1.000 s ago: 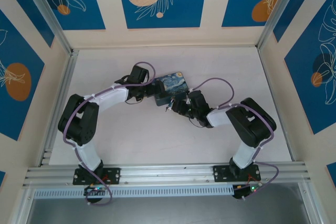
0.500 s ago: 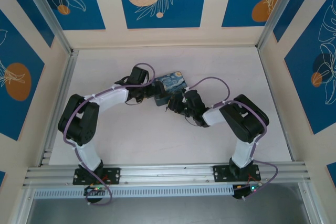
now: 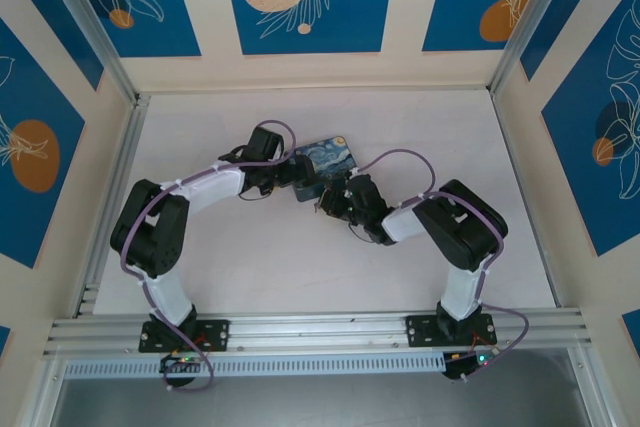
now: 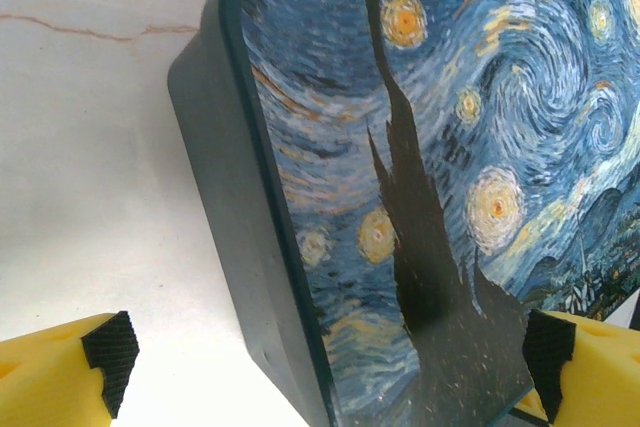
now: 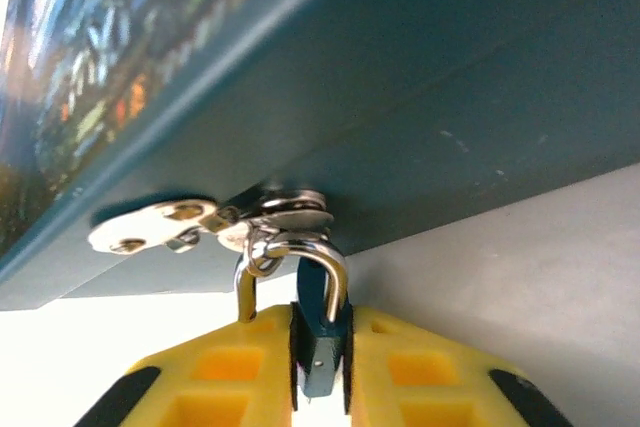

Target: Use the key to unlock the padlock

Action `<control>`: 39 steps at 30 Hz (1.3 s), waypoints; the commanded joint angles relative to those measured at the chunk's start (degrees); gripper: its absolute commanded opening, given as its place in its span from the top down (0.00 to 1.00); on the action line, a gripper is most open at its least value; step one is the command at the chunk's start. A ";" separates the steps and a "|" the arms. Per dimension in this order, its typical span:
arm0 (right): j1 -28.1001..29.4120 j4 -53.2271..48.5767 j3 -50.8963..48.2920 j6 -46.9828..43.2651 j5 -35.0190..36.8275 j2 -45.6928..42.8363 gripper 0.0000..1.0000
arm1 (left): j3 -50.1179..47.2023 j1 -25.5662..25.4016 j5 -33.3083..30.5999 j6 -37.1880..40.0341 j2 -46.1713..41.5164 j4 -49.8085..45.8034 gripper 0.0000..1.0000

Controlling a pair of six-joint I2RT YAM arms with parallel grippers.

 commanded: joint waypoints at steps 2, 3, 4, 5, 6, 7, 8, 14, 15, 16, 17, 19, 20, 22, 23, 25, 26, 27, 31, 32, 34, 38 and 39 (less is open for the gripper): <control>0.45 -3.37 -1.43 0.56 2.07 0.64 0.90 | -0.46 0.81 1.19 -0.87 -0.10 1.05 0.00; 0.36 -3.37 -1.61 0.68 2.15 0.41 0.91 | -0.49 0.81 1.27 -0.85 -0.27 1.09 0.00; 0.28 -3.46 -1.73 0.85 2.23 0.14 0.92 | -0.52 0.86 1.22 -0.88 -0.33 1.15 0.00; 0.10 -3.47 -2.01 1.21 2.25 -0.20 0.93 | -0.59 0.80 1.11 -0.83 -0.40 1.03 0.00; -0.11 -3.46 -2.39 1.46 2.28 -0.58 0.94 | -0.76 0.84 0.78 -0.78 -0.63 1.04 0.00; -0.32 -3.36 -2.66 1.84 2.26 -0.80 0.94 | -0.86 0.86 0.47 -0.72 -0.80 0.96 0.00; -0.64 -3.16 -3.19 2.33 2.08 -1.14 0.95 | -0.99 0.84 0.02 -0.57 -1.00 0.87 0.00; -2.64 -0.96 -5.89 5.17 0.27 -2.34 0.98 | -1.19 0.79 -2.06 0.61 -0.88 -1.16 0.00; -3.02 -0.34 -6.29 5.73 -0.22 -2.36 0.98 | -1.40 0.79 -2.19 0.79 -0.76 -1.23 0.00; -3.25 0.22 -6.67 6.28 -0.55 -2.38 0.98 | -1.62 0.74 -2.37 0.92 -0.74 -1.38 0.00; -3.58 0.99 -7.08 6.98 -0.96 -2.22 0.99 | -1.78 0.75 -2.63 1.01 -0.76 -1.75 0.00; -4.02 2.49 -7.92 8.23 -1.74 -2.01 0.99 | -1.76 0.64 -3.35 1.43 -0.64 -2.56 0.00; -4.21 3.30 -8.29 8.80 -2.04 -1.98 0.99 | -1.69 0.69 -3.68 1.60 -0.55 -3.09 0.00; -4.59 4.64 -8.90 9.78 -2.70 -1.78 0.99 | -1.67 0.45 -4.32 1.98 -0.31 -3.83 0.00; -4.80 5.47 -9.24 10.52 -2.98 -1.56 0.99 | -1.75 0.34 -4.64 2.19 -0.12 -4.24 0.00; -5.23 6.56 -9.57 11.56 -3.67 -1.26 0.99 | -1.62 0.02 -5.68 2.61 0.15 -5.13 0.00; -5.42 7.07 -9.67 12.13 -3.90 -1.08 0.99 | -1.57 -0.15 -6.16 2.87 0.31 -5.45 0.00; -5.57 7.61 -9.82 12.56 -4.04 -0.87 0.99 | -1.49 -0.39 -6.71 3.11 0.50 -5.79 0.00; -5.95 8.84 -10.06 14.08 -4.51 -0.44 1.00 | -1.18 -1.26 -8.30 3.91 1.62 -6.85 0.00; -5.97 8.95 -10.06 14.34 -4.52 -0.44 1.00 | -1.11 -1.48 -8.63 4.02 1.80 -7.08 0.00; -6.13 9.20 -9.97 14.96 -4.47 -0.40 1.00 | -1.12 -2.00 -9.50 4.22 2.22 -7.58 0.00; -6.54 9.70 -9.66 16.54 -4.28 -0.36 1.00 | -1.88 -2.63 -10.15 4.07 2.78 -7.63 0.00; -6.57 9.71 -9.48 17.01 -4.06 -0.35 1.00 | -1.99 -2.66 -10.21 4.00 2.88 -7.59 0.00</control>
